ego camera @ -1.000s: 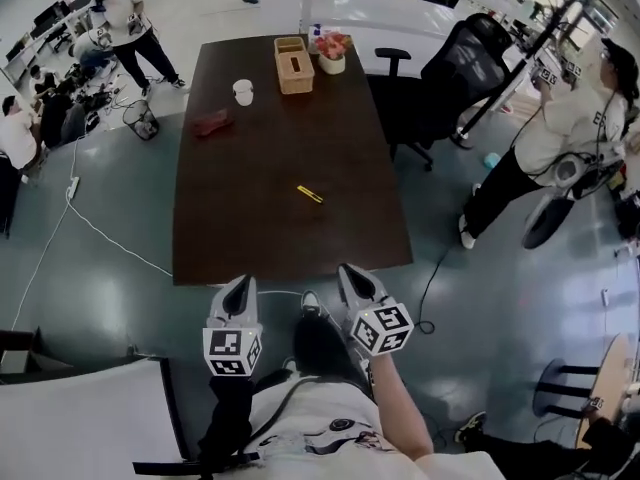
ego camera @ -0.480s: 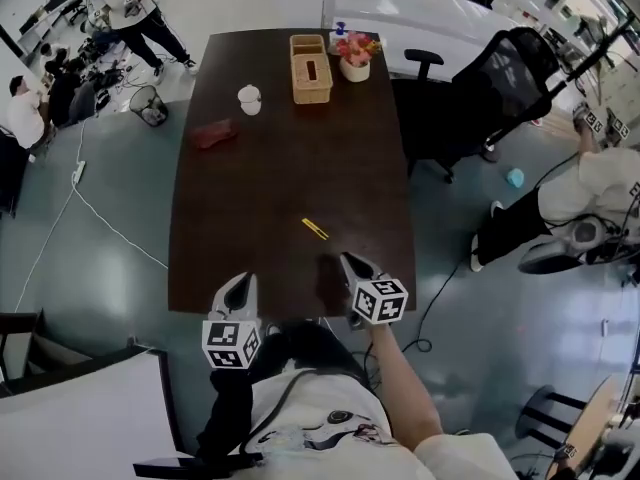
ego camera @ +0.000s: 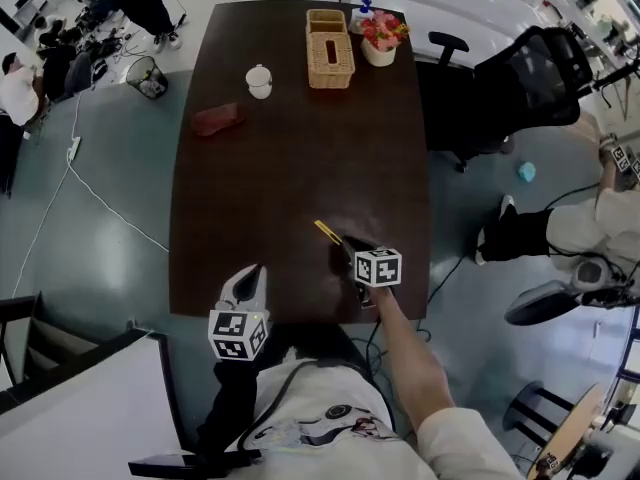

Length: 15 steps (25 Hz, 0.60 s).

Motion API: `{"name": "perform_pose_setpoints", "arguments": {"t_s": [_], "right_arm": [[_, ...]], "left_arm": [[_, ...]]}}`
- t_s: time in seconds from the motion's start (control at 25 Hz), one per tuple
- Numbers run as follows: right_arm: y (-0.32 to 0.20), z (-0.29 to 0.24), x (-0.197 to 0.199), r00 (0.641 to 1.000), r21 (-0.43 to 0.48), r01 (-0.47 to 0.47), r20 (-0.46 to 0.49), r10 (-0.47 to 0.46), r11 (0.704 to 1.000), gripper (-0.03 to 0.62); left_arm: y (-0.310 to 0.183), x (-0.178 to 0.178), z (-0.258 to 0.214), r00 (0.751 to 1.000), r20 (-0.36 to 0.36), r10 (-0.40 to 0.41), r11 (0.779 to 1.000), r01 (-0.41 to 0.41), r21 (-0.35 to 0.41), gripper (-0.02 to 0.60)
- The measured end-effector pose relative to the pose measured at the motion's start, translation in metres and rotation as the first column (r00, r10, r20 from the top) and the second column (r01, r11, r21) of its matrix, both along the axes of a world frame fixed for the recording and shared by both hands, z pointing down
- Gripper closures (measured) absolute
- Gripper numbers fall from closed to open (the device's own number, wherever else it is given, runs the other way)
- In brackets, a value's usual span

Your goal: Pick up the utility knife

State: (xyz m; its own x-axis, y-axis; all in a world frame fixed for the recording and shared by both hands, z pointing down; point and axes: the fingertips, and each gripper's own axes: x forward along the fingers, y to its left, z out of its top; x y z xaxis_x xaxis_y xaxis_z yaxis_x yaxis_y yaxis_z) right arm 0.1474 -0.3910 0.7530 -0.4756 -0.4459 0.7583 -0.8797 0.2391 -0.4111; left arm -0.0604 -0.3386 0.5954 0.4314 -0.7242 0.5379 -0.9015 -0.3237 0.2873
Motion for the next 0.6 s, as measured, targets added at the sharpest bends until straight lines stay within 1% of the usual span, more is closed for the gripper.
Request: {"name": "perform_pose_setpoints", "arguments": {"t_s": [0.2, 0.32, 0.44, 0.6], "right_arm": [[-0.005, 0.012, -0.009, 0.996, -0.050, 0.065, -0.053, -0.068, 0.997, 0.521], [-0.003, 0.015, -0.013, 0.993, -0.062, 0.095, -0.070, -0.099, 0.994, 0.516], [-0.004, 0.017, -0.014, 0.990, -0.071, 0.106, -0.087, -0.112, 0.992, 0.514], [-0.003, 0.023, -0.013, 0.987, -0.097, 0.127, -0.088, -0.136, 0.987, 0.507]], "left_arm": [[-0.017, -0.001, 0.029, 1.000, -0.002, 0.012, 0.996, -0.012, -0.092, 0.583], [-0.020, 0.003, 0.043, 0.999, -0.003, 0.032, 0.989, -0.032, -0.142, 0.583], [-0.022, 0.004, 0.051, 0.999, -0.014, 0.047, 0.984, -0.049, -0.173, 0.584], [-0.023, 0.001, 0.063, 0.999, -0.008, 0.052, 0.977, -0.052, -0.207, 0.584]]}}
